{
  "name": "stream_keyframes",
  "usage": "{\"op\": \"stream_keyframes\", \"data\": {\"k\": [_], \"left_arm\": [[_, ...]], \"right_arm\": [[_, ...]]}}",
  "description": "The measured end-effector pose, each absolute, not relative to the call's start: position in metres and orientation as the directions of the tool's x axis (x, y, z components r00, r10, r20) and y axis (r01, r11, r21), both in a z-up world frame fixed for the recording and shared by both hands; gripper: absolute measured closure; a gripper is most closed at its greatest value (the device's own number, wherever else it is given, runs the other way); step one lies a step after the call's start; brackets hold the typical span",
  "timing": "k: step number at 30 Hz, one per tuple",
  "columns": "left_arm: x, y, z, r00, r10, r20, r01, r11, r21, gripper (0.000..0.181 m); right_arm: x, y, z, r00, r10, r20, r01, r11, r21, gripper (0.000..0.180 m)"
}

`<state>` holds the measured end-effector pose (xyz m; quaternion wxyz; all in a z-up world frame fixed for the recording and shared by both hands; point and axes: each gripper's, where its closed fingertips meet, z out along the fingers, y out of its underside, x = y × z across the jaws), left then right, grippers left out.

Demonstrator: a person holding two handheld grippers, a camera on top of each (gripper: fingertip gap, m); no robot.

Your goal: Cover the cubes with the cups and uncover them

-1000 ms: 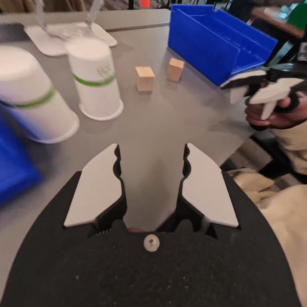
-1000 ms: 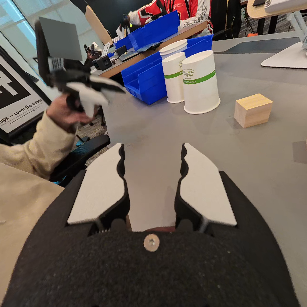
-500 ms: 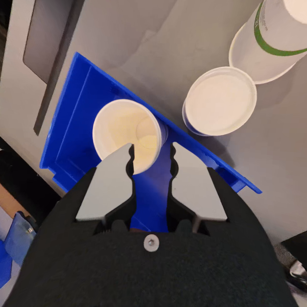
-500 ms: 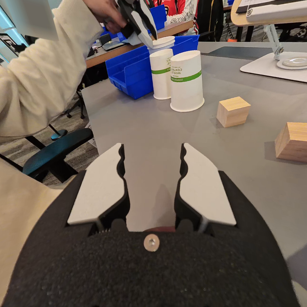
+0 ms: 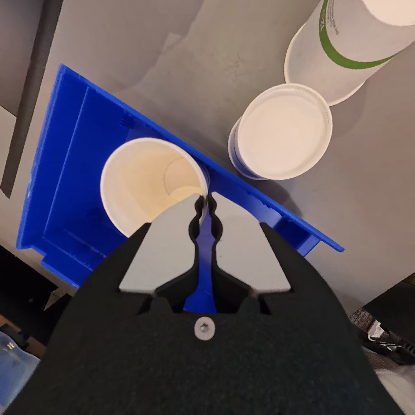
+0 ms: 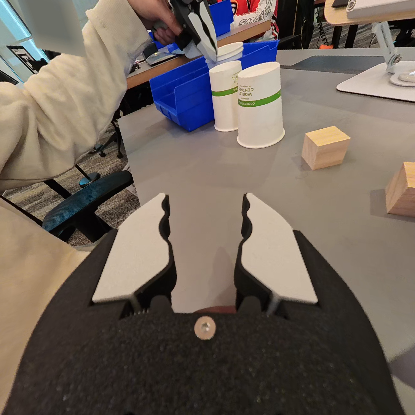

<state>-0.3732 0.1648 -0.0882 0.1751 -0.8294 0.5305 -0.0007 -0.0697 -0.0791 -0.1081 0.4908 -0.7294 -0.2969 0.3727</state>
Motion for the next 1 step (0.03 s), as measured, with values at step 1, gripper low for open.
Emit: {"op": "stream_keyframes", "data": {"k": [1], "left_arm": [[-0.3737,0.1641,-0.0881,0.438,-0.881,-0.177,-0.879,-0.378,-0.291,0.177]], "right_arm": [[-0.0702,-0.0795,-0.1084,0.544,0.800,-0.254,0.068,-0.344,-0.937,0.119]]}}
